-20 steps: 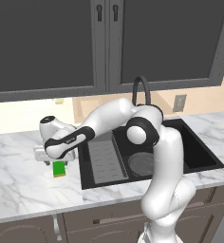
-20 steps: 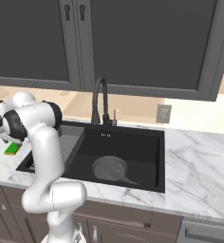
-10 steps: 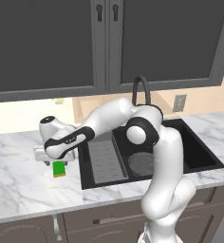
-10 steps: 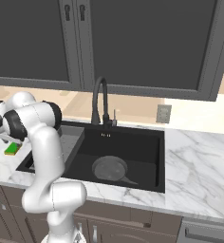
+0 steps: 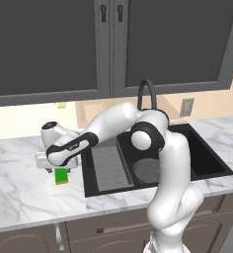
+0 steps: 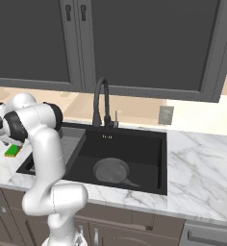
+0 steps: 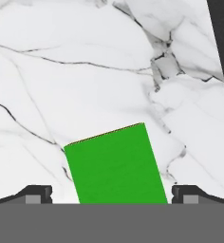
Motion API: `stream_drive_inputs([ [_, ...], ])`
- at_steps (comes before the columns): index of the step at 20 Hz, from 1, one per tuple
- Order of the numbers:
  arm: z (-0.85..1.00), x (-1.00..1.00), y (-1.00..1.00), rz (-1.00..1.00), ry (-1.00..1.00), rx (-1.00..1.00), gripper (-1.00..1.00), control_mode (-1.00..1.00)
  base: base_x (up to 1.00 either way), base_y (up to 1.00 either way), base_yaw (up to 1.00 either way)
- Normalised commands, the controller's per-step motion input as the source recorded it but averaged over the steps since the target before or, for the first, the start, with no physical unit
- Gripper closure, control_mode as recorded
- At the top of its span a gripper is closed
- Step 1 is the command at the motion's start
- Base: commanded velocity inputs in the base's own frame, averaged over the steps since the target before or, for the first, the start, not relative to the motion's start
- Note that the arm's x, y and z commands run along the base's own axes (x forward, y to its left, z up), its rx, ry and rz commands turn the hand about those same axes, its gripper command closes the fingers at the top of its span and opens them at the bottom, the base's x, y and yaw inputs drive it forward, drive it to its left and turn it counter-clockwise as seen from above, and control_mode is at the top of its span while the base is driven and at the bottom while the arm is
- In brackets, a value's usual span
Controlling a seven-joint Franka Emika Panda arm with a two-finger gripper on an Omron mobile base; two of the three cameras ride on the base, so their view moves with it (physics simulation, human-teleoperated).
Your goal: Pick the pan and sponge and place them into the sink. Then turn on the water.
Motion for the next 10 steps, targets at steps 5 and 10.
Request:
stream_drive_inputs([
  [5,-0.23,0.00,0.00,0.00,0.00,0.00,-1.00,-1.00,0.00,0.00,0.00],
  [10,-0.30,0.02,0.00,0.00,0.00,0.00,-1.00,-1.00,0.00,0.00,0.00],
])
